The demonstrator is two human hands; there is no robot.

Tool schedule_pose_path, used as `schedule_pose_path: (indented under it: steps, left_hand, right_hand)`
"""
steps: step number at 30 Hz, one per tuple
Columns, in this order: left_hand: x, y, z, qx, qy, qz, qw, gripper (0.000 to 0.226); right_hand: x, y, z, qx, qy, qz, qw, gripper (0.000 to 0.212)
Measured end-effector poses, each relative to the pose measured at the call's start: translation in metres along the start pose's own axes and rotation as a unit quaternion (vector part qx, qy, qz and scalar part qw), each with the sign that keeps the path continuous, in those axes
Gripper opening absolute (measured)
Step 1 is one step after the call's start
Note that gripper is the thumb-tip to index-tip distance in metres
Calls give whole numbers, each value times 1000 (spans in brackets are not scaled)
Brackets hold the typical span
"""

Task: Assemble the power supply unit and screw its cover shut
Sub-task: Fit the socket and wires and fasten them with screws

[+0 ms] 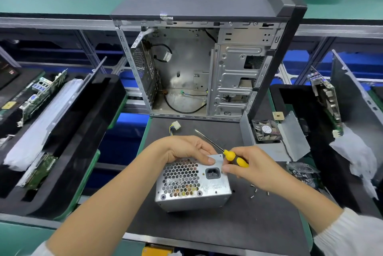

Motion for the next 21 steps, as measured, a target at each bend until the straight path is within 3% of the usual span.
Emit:
schedule_pose_path:
  steps: [6, 21]
  left_hand:
    - [-1, 0, 0, -24, -4, -19, 1000, 19]
    - [0, -2, 0, 28, 30, -15, 999, 16]
  right_hand:
    - [3, 3, -1, -53, -19, -14, 998, 20]
    - [9, 8, 6, -77, 41, -9, 996, 14]
Point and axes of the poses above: each hand's wrist, its own x-axis towards the middle knuckle, its own y-axis out of the palm, z = x × y, the point moved 2 cm from there along x, towards the middle knuckle, and after that the axes turned 11 degrees about z, right-handed, at the moved point
